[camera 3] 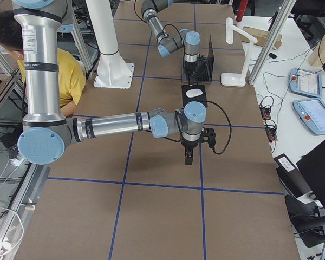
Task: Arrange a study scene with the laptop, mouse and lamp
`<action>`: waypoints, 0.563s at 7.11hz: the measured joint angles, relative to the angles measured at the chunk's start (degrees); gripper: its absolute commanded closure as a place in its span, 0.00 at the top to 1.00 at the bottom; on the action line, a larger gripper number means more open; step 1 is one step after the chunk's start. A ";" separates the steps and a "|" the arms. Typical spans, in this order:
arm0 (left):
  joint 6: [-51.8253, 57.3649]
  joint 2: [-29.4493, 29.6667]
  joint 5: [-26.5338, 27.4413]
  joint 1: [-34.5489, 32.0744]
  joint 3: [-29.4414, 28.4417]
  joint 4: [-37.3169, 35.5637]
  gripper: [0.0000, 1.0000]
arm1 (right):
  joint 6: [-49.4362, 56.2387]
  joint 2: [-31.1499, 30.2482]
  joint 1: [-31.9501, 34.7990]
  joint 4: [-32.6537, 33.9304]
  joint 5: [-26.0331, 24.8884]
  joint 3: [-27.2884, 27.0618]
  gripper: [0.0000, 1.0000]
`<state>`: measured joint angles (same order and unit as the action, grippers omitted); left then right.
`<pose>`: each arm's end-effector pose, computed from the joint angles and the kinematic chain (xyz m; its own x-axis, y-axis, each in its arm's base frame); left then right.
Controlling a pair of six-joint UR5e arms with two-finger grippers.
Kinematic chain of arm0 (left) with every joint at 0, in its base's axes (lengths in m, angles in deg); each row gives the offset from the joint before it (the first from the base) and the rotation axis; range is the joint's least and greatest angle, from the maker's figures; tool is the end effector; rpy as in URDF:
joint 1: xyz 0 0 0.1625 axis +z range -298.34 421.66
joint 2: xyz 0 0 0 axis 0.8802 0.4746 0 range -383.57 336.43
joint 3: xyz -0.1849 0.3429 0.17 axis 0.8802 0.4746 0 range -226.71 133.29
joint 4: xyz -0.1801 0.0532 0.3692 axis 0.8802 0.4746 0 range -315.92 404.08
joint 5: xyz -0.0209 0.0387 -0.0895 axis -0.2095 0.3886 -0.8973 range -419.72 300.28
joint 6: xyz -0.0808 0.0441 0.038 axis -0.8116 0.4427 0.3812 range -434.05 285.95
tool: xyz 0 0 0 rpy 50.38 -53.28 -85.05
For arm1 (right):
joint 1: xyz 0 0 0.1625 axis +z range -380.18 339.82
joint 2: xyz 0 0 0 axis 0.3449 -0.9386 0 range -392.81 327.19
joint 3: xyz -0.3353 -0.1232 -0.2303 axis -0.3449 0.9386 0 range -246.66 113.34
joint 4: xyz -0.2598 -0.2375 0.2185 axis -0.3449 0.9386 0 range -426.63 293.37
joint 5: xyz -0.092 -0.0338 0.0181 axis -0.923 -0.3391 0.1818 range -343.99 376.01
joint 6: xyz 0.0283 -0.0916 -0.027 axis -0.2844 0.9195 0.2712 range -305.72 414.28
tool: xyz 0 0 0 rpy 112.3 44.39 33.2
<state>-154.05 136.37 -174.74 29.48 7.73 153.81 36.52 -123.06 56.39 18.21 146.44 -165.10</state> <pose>0.6746 -0.5324 0.0589 0.5221 -0.1426 -0.8409 0.1034 0.9892 -0.1036 -0.0495 -0.5032 0.5824 0.7409 -0.0187 0.6713 0.0003 0.9996 0.0276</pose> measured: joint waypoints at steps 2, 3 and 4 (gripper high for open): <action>3.36 -9.29 -1.66 -0.96 14.91 -5.53 1.00 | 0.00 -0.01 0.31 -0.02 0.00 0.00 1.00; 6.49 -14.71 -2.20 -1.79 24.19 -10.29 1.00 | 0.00 -0.01 0.45 -0.03 0.00 0.00 1.00; 10.85 -20.39 -3.37 -3.21 34.17 -16.24 1.00 | 0.00 -0.01 0.57 -0.03 0.00 0.00 1.00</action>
<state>-143.19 115.97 -178.11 26.27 41.90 137.57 36.52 -123.07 56.96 18.19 146.44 -165.10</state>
